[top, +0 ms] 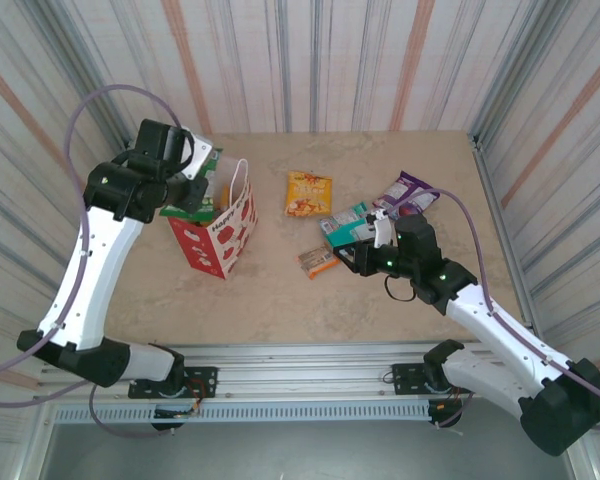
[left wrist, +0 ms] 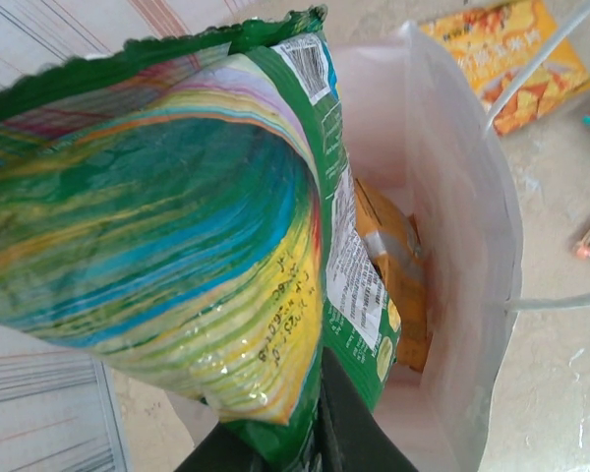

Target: Place the snacks into the paper bag

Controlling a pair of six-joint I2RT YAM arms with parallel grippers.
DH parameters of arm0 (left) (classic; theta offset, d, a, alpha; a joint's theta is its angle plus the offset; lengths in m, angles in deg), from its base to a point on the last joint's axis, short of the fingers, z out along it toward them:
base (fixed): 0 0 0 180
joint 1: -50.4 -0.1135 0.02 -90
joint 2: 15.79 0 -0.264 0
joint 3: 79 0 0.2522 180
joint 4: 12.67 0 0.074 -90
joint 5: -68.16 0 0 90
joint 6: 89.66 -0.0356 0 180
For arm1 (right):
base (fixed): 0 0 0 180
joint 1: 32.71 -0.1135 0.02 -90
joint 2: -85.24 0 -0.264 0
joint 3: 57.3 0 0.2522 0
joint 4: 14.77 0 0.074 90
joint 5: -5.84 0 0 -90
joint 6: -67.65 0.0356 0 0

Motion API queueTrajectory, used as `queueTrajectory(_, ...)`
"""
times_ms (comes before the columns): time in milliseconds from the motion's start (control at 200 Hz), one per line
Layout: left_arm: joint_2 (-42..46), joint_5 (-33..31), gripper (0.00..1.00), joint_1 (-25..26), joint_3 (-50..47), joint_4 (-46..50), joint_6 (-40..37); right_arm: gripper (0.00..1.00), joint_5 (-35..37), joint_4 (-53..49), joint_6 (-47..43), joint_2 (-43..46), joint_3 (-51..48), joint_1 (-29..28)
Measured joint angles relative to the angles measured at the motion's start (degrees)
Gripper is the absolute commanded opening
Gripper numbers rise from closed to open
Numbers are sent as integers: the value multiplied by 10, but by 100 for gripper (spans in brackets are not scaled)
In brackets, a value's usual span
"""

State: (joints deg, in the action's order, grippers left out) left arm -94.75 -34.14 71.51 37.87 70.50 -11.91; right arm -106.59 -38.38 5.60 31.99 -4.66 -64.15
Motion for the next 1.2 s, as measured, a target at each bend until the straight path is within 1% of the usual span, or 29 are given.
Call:
queueTrajectory(145, -22, -11, 1, 0, 1, 17, -7, 45, 2, -5, 0, 0, 5, -1)
queueTrajectory(180, -27, -12, 7, 0, 2, 20, -9, 46, 2, -5, 0, 0, 6, -1)
queueTrajectory(225, -33, -13, 20, 0, 3, 24, -11, 46, 4, -5, 0, 0, 7, -1)
queueTrajectory(245, -36, -13, 23, 0, 4, 26, -13, 46, 4, -5, 0, 0, 7, -1)
queueTrajectory(471, -55, -24, 45, 19, 55, 28, -17, 53, 20, -18, 1, -7, 14, -1)
queueTrajectory(661, -52, -16, 52, 50, 111, 26, -5, 56, 37, -40, 14, -21, 27, 0)
queueTrajectory(812, -33, 27, 56, 82, 112, 18, 33, 58, 47, -66, 35, -52, 39, 19)
queueTrajectory(947, 4, 85, 56, 109, 80, -18, 74, 60, 47, -90, 67, -93, 39, 59)
queueTrajectory(1027, 35, 121, 57, 122, 43, -54, 100, 60, 45, -102, 86, -117, 39, 86)
queueTrajectory(1142, 71, 171, 57, 133, -9, -102, 124, 60, 33, -95, 115, -148, 31, 130)
queueTrajectory(1197, 82, 185, 57, 139, -30, -122, 128, 60, 27, -84, 129, -158, 18, 152)
